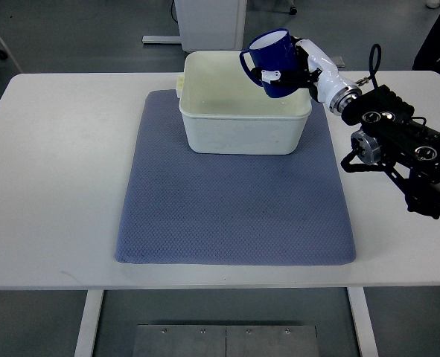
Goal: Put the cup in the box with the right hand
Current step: 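Lower the mug into the box and open the right hand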
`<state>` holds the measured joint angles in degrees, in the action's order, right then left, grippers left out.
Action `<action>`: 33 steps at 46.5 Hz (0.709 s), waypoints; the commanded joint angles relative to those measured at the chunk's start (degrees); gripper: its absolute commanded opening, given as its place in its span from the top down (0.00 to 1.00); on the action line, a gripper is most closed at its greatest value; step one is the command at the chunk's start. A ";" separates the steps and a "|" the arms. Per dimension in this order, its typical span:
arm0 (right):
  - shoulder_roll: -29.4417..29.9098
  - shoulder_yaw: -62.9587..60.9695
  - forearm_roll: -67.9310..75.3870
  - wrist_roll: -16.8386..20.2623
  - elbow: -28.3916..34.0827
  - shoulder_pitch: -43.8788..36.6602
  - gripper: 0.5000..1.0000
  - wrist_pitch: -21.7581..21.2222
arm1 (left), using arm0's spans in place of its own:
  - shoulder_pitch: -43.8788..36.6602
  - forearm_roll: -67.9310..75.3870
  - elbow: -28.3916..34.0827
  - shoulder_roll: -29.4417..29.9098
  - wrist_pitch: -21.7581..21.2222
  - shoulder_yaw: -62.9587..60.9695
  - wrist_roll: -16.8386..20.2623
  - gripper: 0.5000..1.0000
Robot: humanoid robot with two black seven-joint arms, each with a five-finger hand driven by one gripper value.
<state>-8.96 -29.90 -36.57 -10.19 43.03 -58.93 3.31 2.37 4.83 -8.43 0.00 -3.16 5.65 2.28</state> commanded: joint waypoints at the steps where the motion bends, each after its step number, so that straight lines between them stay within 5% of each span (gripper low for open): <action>1: 0.69 0.02 0.00 -0.01 -1.02 0.04 1.00 0.38 | 0.00 0.00 -0.01 0.00 0.00 -0.11 0.00 0.00; 33: 2.72 0.28 0.88 -0.45 -1.19 1.10 1.00 3.54 | 0.00 0.00 -0.01 0.00 0.00 -0.11 0.00 0.00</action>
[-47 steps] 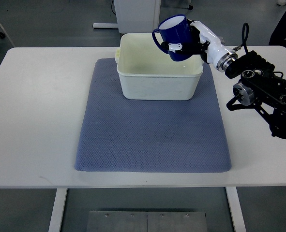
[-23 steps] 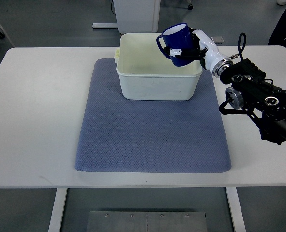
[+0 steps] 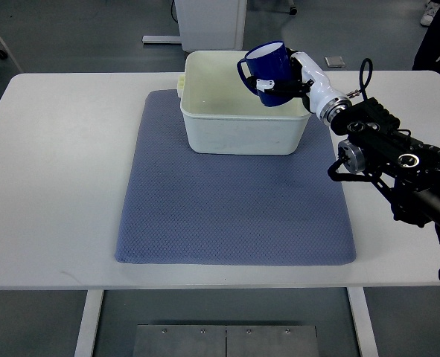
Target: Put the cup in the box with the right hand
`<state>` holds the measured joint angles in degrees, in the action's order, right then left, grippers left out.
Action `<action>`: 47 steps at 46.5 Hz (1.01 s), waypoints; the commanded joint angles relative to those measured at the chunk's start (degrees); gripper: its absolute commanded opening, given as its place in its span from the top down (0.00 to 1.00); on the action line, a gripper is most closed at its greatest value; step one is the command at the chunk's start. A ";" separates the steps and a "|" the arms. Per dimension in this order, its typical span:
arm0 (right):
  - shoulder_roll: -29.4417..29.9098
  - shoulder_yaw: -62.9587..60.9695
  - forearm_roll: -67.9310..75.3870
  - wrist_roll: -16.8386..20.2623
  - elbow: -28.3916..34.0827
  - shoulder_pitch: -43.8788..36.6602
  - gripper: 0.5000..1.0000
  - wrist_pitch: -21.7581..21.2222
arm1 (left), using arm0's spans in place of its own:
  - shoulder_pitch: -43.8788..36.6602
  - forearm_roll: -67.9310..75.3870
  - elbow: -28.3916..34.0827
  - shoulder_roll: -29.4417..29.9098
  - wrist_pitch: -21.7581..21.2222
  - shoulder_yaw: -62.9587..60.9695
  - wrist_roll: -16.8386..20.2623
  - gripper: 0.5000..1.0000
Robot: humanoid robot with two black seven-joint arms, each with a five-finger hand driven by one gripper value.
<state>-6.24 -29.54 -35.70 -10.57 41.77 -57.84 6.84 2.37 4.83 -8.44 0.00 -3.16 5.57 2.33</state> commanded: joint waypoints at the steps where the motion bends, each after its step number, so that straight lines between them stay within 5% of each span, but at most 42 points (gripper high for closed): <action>1: -0.01 -0.08 0.01 -0.15 0.06 0.01 0.86 0.02 | 0.09 0.00 0.09 0.00 0.00 -0.04 -0.04 0.00; 5: -0.01 -0.17 0.01 -0.15 0.15 -0.08 0.52 0.02 | 0.00 0.00 0.01 0.00 0.00 0.14 -0.04 0.00; 9: -0.01 -0.17 0.10 -0.24 0.24 -0.08 0.37 0.02 | 0.00 0.00 0.01 0.00 0.00 -0.04 -0.04 0.00; 10: -0.01 -0.17 0.10 -0.24 0.33 -0.17 0.26 0.02 | 0.00 0.00 0.01 0.00 0.00 -0.04 -0.04 0.00; 18: -0.01 -0.26 0.10 -0.24 0.33 -0.26 0.06 0.02 | 0.00 0.00 0.01 0.00 0.00 -0.04 -0.04 0.00; 47: -3.17 -0.79 0.37 0.02 1.91 -2.28 0.03 -0.16 | 0.00 0.00 0.01 0.00 0.00 0.14 -0.04 0.00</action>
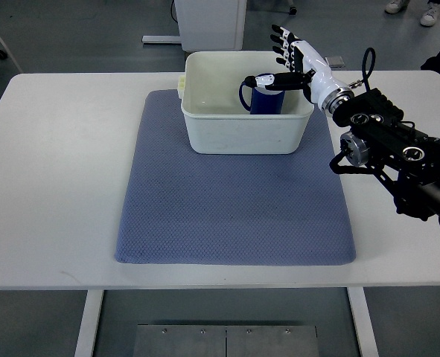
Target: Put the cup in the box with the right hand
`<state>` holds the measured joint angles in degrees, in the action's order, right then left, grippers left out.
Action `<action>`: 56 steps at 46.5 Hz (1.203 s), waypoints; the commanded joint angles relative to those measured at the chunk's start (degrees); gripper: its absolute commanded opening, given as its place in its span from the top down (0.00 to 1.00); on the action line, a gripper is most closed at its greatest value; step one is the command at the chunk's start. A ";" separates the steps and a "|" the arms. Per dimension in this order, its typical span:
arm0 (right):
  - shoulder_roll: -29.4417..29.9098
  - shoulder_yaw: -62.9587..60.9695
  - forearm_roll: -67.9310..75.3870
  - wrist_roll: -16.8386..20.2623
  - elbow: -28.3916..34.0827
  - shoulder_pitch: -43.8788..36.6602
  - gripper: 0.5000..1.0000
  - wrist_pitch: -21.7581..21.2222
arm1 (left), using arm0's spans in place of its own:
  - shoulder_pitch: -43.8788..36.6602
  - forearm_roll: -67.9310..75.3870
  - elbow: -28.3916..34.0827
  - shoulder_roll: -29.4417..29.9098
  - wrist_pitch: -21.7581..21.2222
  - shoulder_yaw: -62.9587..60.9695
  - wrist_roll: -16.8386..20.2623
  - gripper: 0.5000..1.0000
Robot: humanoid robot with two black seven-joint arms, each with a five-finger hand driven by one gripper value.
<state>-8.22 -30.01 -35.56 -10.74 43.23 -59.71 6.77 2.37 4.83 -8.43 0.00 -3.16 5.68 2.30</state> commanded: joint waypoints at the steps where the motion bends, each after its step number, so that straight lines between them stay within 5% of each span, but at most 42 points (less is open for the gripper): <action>1: -1.45 -0.40 0.31 0.19 0.80 -0.49 0.03 -0.09 | 0.00 0.00 0.00 0.00 0.00 -0.14 -0.01 0.00; 24: -12.70 -6.28 6.11 3.70 6.08 1.35 0.03 -0.80 | 0.00 0.00 0.00 0.00 0.00 -0.14 -0.01 0.00; 56: -13.41 -24.66 6.11 5.64 10.03 20.25 0.00 -1.76 | 0.00 0.00 0.00 0.00 0.00 0.03 -0.01 0.00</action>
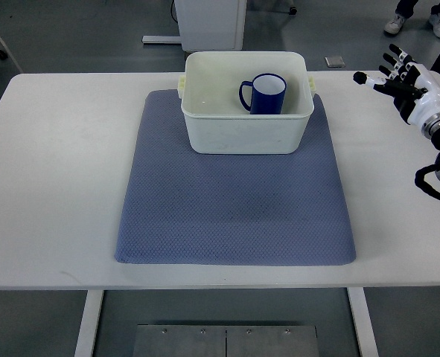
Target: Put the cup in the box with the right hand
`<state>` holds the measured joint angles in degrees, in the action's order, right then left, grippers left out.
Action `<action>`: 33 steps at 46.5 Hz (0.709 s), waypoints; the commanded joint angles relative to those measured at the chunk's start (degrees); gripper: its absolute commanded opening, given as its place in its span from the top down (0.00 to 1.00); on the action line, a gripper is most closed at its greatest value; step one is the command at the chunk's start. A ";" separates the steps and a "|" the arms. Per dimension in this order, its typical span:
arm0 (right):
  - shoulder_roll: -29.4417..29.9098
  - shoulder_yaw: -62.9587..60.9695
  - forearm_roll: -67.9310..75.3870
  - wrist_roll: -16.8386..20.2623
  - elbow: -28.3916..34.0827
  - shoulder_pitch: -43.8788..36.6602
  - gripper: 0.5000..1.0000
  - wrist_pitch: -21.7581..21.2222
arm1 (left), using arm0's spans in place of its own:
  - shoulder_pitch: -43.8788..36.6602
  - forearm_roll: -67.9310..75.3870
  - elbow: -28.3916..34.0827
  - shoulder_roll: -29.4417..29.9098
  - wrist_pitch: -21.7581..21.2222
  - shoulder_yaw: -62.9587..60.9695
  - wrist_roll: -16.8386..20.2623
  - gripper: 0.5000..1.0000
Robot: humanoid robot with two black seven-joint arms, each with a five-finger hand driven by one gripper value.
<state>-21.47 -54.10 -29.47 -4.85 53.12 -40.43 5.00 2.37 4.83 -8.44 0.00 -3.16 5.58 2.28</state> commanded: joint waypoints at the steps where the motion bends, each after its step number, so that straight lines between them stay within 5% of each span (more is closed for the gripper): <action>1: -0.15 -0.65 0.02 -0.42 0.14 1.23 0.00 0.09 | 0.00 0.00 0.00 0.00 0.00 -0.04 0.01 0.00; 33: 4.33 -1.27 0.11 -0.51 2.16 6.50 0.00 0.01 | 0.00 0.00 0.00 0.00 0.00 0.13 0.01 0.00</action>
<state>-18.24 -55.10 -29.35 -5.33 54.60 -34.74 5.00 2.37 4.83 -8.44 0.00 -3.16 5.60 2.32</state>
